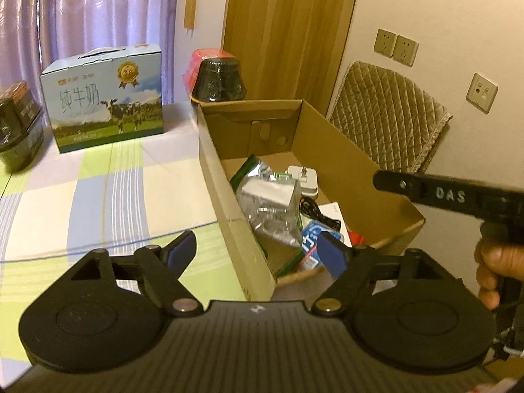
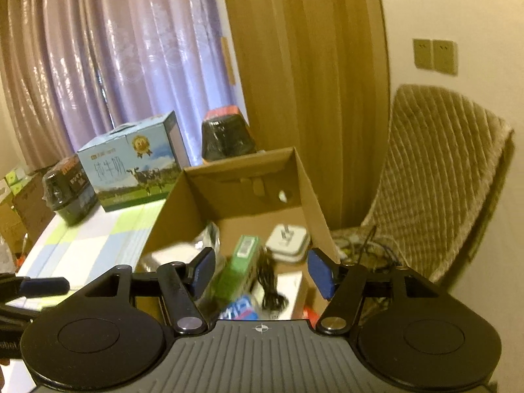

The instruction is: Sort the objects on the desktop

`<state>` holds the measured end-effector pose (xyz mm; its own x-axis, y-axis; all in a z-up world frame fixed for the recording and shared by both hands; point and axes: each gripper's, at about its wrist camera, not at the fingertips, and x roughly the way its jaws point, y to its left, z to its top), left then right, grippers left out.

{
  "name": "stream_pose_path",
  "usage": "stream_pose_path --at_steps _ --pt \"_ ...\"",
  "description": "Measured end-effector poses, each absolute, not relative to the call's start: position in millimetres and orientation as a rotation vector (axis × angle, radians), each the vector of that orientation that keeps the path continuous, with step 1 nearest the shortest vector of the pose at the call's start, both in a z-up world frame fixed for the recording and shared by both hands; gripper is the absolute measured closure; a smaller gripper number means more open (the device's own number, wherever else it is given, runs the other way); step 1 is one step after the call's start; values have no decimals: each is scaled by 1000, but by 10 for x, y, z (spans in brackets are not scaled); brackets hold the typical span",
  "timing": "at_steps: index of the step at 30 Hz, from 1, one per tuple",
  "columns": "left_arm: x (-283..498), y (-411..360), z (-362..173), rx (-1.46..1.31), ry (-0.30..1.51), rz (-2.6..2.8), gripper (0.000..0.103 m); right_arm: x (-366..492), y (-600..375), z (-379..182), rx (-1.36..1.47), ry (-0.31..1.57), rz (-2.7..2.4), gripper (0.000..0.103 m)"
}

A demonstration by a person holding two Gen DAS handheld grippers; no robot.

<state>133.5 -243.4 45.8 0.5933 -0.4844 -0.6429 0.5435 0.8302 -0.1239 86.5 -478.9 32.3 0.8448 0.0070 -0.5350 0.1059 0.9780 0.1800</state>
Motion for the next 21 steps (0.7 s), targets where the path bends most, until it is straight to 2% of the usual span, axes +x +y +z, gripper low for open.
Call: stream_pose_path --at_steps 3,7,11,21 --pt "1260 -2396 465 73 729 -587 13 704 -4777 298 218 578 -55 32" --pt "1155 -2371 479 87 731 -561 3 512 -4719 306 185 603 -48 14" --pt "1021 -2368 488 96 735 -549 1 329 -4689 348 181 608 -65 4" --pt "666 -2327 511 62 773 -528 1 -74 -4590 453 157 644 -72 2"
